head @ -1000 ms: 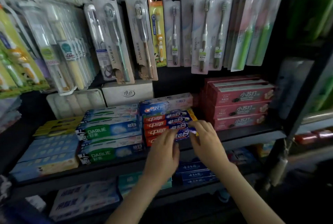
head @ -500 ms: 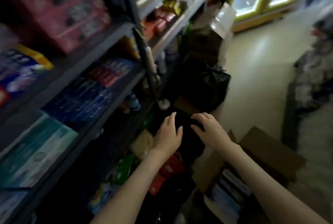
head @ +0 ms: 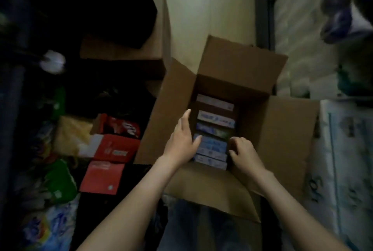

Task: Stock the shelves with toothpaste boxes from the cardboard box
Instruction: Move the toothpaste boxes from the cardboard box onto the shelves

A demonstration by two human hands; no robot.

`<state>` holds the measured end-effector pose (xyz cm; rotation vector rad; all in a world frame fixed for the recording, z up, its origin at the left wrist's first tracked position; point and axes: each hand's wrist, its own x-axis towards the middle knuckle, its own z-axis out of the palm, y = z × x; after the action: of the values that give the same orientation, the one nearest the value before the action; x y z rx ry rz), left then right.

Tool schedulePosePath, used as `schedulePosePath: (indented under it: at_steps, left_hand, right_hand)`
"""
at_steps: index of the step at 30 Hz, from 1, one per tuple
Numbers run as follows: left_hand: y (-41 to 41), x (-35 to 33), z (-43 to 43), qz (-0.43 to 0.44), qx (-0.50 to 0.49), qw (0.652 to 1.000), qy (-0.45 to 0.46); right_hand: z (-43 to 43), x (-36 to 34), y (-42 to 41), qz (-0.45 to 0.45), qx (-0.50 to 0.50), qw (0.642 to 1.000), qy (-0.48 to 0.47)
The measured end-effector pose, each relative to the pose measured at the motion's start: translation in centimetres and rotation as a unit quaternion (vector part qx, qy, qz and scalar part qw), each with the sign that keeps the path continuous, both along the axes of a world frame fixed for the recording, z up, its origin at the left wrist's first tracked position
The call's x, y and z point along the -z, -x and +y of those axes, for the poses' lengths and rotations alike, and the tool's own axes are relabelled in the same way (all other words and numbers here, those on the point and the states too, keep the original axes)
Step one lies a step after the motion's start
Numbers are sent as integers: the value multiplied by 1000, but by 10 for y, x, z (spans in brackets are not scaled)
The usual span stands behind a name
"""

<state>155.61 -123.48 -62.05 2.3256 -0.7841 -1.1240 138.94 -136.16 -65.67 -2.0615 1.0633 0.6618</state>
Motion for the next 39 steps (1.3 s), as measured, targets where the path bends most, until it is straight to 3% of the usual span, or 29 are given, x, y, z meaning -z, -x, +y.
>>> schedulePosePath:
  at_steps: [5, 10, 15, 18, 26, 30, 33, 35, 39]
  left_hand:
    - [34, 140, -17, 12, 135, 986, -92]
    - [50, 260, -11, -32, 226, 945, -233]
    - [58, 335, -8, -46, 341, 891, -297]
    - [63, 358, -7, -47, 369, 877, -305]
    - [71, 373, -5, -64, 384, 871, -301]
    - [69, 366, -10, -95, 383, 871, -294]
    - [67, 345, -15, -114, 369, 878, -282]
    - [66, 319, -19, -127, 357, 888, -260]
    - [59, 231, -23, -114, 302, 931, -172]
  right_hand:
    - [7, 122, 34, 43, 2, 999, 1]
    - [13, 237, 36, 103, -55, 992, -46]
    - [30, 326, 35, 188, -169, 962, -106]
    - [36, 361, 40, 199, -199, 953, -113]
    - [31, 370, 42, 20, -355, 935, -21]
    - [38, 381, 33, 97, -305, 946, 43]
    - [34, 371, 26, 112, -239, 964, 29]
    - [29, 346, 22, 93, -181, 979, 14]
    - [10, 244, 1, 41, -158, 986, -13]
